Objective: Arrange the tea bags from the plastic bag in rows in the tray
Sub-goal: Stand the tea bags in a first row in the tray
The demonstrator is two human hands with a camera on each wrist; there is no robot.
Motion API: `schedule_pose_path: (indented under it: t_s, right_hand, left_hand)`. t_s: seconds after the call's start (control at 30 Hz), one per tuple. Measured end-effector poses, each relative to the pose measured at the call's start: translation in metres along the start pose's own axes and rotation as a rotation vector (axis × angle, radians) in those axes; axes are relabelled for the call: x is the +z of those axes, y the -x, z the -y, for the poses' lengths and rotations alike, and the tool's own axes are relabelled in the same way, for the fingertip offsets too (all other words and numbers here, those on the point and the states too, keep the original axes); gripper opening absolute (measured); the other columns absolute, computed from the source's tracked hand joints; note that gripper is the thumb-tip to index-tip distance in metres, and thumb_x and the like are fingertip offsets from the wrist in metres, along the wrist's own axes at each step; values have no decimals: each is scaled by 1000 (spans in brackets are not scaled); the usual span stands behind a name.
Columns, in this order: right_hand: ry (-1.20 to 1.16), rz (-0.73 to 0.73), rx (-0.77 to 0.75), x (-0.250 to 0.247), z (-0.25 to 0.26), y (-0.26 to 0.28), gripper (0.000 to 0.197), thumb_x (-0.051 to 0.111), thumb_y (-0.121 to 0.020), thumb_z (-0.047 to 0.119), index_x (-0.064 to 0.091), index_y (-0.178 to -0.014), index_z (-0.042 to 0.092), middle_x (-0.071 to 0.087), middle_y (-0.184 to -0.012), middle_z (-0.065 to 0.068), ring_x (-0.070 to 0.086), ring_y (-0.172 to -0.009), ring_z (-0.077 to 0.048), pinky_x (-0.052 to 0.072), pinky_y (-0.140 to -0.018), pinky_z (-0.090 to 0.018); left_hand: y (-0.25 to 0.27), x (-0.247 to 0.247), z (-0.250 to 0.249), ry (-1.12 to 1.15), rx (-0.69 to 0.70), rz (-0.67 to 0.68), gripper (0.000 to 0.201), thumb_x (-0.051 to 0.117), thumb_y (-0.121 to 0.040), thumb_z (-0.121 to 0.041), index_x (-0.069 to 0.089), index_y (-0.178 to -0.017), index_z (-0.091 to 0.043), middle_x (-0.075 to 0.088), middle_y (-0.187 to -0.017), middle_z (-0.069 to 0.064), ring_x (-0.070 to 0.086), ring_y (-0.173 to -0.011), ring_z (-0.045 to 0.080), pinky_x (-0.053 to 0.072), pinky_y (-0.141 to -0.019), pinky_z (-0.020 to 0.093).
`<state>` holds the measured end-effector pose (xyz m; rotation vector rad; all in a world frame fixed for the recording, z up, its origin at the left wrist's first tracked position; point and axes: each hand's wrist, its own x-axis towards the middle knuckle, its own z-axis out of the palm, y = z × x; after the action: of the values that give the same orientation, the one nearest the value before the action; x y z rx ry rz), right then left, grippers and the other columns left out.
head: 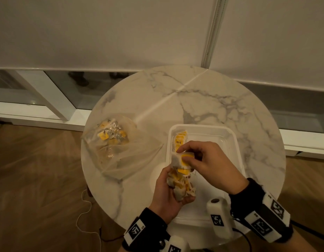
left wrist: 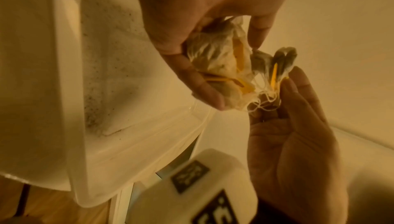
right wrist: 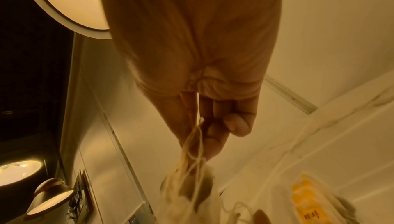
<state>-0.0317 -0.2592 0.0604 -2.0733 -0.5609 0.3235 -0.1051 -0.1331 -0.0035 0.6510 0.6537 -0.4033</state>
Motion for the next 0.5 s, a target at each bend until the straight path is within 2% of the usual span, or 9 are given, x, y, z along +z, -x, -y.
schedule_pose_path:
  t_s: [0.1, 0.17, 0.23, 0.33, 0.43, 0.5]
  right_hand:
    - [-43, 173, 42, -8, 1, -1, 20, 64, -89, 3, 73, -99, 18, 70, -76, 0, 67, -60, -14, 54, -62, -23]
    - [-38, 191, 57, -11, -1, -1, 20, 64, -89, 4, 72, -100, 19, 70, -77, -3, 67, -60, -16, 54, -62, -26]
    - [9, 129, 40, -13, -4, -1, 20, 67, -87, 6, 71, -100, 21, 68, -75, -3, 64, -59, -15, 55, -64, -34]
    - [-24, 22, 40, -17, -7, -1, 22, 72, -83, 5, 71, -98, 22, 64, -73, -2, 59, -59, -18, 56, -65, -42]
    - [-67, -50, 38, -19, -11, -2, 23, 72, -83, 3, 71, -96, 22, 60, -71, -5, 59, -61, -24, 57, -62, -43]
    - [-108, -81, 39, -20, -13, -2, 21, 69, -85, 2, 71, -95, 21, 61, -72, -4, 62, -62, -26, 58, -63, -45]
  left_hand:
    - [2, 5, -3, -4, 21, 86, 58, 39, -96, -58, 72, -103, -11, 67, -81, 8, 63, -60, 20, 48, -50, 27]
    - [3, 7, -4, 0, 41, 117, 56, 38, -98, -53, 70, -105, -8, 67, -77, 10, 63, -56, 19, 47, -45, 25]
    - [3, 9, -4, -12, 65, 133, 44, 46, -95, -45, 69, -100, -8, 65, -69, 9, 61, -51, 18, 44, -42, 24]
    - [2, 5, -2, -77, 91, 136, 36, 57, -85, -42, 67, -89, -7, 57, -57, 8, 52, -42, 18, 40, -40, 24]
    - [2, 2, 1, -105, 110, 184, 45, 74, -73, -48, 64, -89, -7, 55, -54, 9, 50, -40, 19, 41, -40, 24]
    - [1, 2, 3, -118, 116, 219, 54, 84, -61, -46, 63, -91, -7, 55, -55, 9, 51, -41, 18, 42, -40, 24]
